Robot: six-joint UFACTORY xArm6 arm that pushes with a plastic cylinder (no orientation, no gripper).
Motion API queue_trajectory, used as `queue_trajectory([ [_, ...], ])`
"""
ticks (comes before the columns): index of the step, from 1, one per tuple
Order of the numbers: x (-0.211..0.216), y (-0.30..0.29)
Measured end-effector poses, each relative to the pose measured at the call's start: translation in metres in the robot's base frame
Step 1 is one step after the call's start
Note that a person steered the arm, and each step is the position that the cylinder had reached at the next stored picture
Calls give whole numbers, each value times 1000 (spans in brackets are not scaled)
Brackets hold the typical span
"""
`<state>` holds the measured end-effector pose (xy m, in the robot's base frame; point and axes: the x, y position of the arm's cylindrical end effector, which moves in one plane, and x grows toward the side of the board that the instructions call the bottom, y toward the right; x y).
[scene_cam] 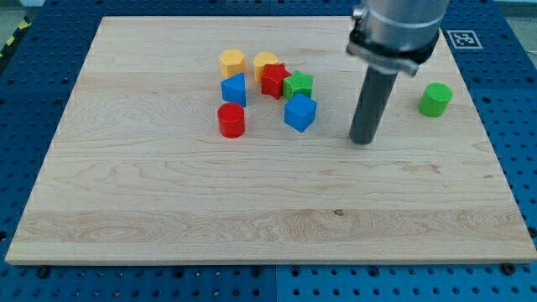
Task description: Move the red circle and yellow hexagon close to the blue triangle
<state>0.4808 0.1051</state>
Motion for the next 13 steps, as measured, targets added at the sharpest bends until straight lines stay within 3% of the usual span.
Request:
queue_trajectory([
  [1,36,-64],
  [3,23,-175],
  [6,-12,-204],
  [9,-46,-137],
  [11,-61,-136],
  [12,-61,-179],
  [13,-91,-214],
])
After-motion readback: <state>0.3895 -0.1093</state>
